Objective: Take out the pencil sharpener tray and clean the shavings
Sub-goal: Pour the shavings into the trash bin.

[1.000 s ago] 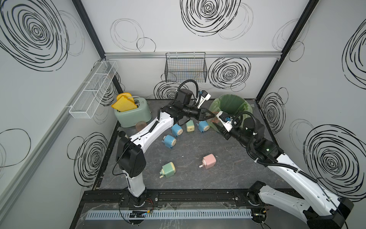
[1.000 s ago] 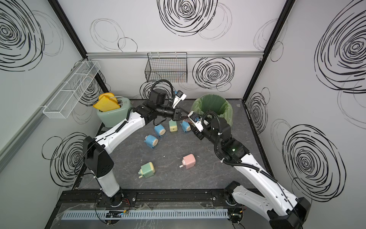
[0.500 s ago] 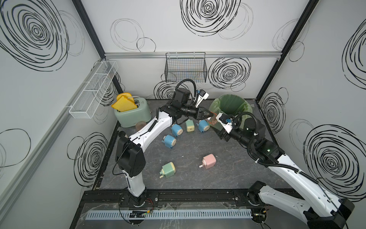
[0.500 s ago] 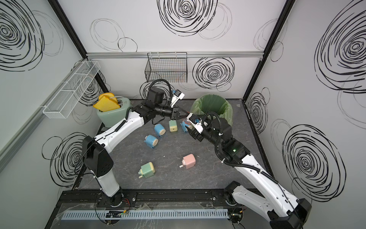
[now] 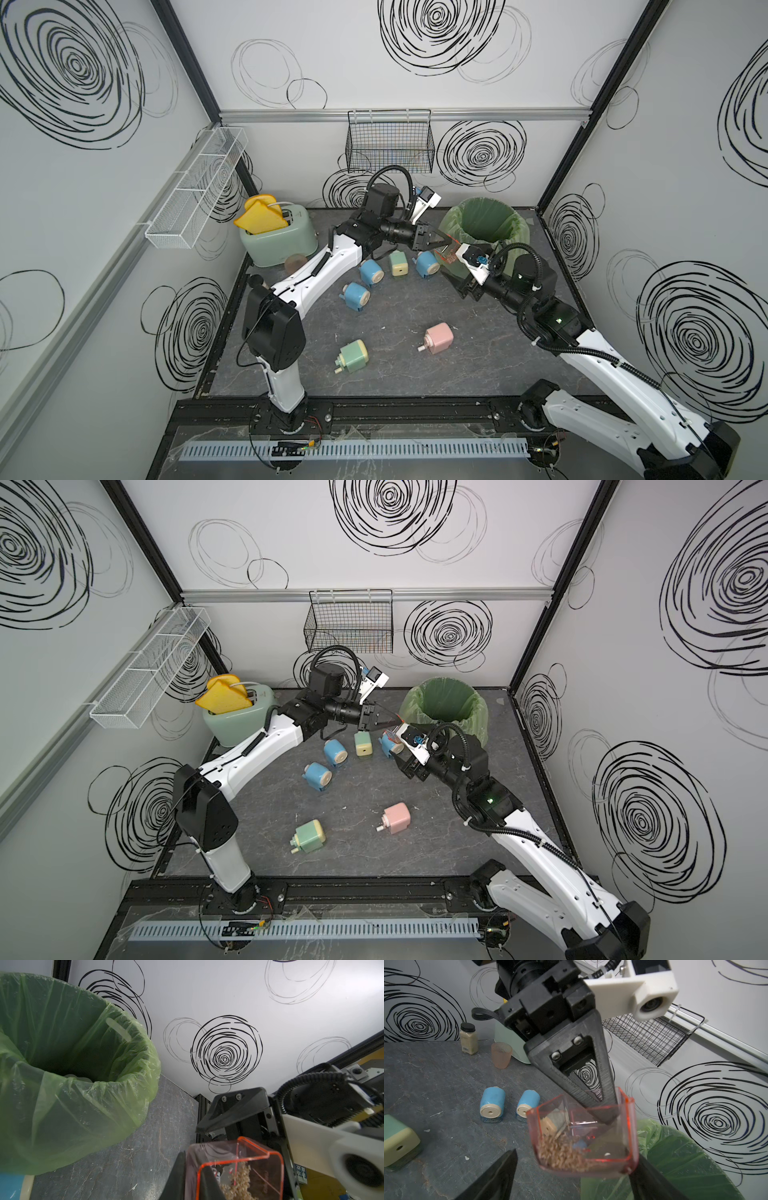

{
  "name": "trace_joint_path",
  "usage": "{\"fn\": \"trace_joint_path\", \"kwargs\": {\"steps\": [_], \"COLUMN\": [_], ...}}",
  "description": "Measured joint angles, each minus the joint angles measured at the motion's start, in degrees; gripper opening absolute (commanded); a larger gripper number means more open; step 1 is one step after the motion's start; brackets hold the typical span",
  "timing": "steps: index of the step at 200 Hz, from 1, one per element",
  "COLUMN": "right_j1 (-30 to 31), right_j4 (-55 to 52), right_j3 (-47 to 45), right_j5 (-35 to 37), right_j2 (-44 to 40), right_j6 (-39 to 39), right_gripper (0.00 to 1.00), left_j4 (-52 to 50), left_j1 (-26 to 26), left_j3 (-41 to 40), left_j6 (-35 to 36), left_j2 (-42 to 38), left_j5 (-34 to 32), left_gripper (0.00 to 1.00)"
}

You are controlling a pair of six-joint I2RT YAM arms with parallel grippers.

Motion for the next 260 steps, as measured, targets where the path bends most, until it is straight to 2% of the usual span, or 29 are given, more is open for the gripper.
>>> {"fn": "trace_joint_path", "kwargs": {"steps": [68,139,206,260], "right_j1": [-0.24,4.39,5.81,5.81], "right_j4": [8.79,19.45,25.03,26.69], "right_j3": [-5.29,-11.15,-12.74,-13.11], "right_j5": [-1.44,0.81,3.80,5.22], "right_j2": [-3.32,-5.16,-4.92,-4.31], "right_j6": [-0.72,-2.91,-4.96,-5.35], "right_gripper": [0.90,0.88,0.81,0.68], "left_j4": [2.10,2.08,2.08,2.25], "left_j1": [0.00,0.00,0.00,-0.17], "left_j3": [-0.26,-0.26,-0.26,-0.26], "left_j6": [-2.05,-2.67,-3.21,-3.54], "left_j2": [0.33,1.57,2.29,2.32], "left_j5": [3.89,4.17,4.94,5.27], "left_gripper": [0.14,0.14,0.14,0.13]}}
